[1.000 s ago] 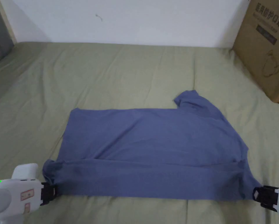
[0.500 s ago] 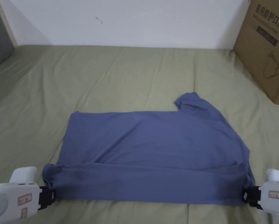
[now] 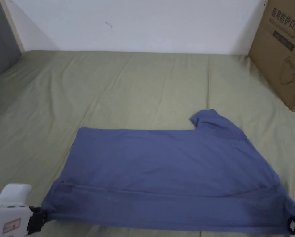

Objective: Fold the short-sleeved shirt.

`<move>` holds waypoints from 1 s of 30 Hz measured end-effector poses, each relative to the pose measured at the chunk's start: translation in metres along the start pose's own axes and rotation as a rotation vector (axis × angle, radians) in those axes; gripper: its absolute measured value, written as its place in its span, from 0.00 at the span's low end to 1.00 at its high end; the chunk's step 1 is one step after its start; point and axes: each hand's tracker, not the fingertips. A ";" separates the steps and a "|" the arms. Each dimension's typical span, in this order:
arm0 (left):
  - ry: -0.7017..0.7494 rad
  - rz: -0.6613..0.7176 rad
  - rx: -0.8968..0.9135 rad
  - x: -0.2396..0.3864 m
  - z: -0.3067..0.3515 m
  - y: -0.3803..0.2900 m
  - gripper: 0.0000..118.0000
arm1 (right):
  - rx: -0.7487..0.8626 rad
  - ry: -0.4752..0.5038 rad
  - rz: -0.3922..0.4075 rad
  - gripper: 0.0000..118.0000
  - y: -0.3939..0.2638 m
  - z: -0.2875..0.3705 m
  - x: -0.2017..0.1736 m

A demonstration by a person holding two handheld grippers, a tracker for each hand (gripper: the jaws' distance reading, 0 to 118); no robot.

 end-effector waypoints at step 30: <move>-0.050 0.161 0.060 0.022 -0.047 0.085 0.00 | 0.111 0.062 -0.035 0.00 0.084 -0.058 -0.033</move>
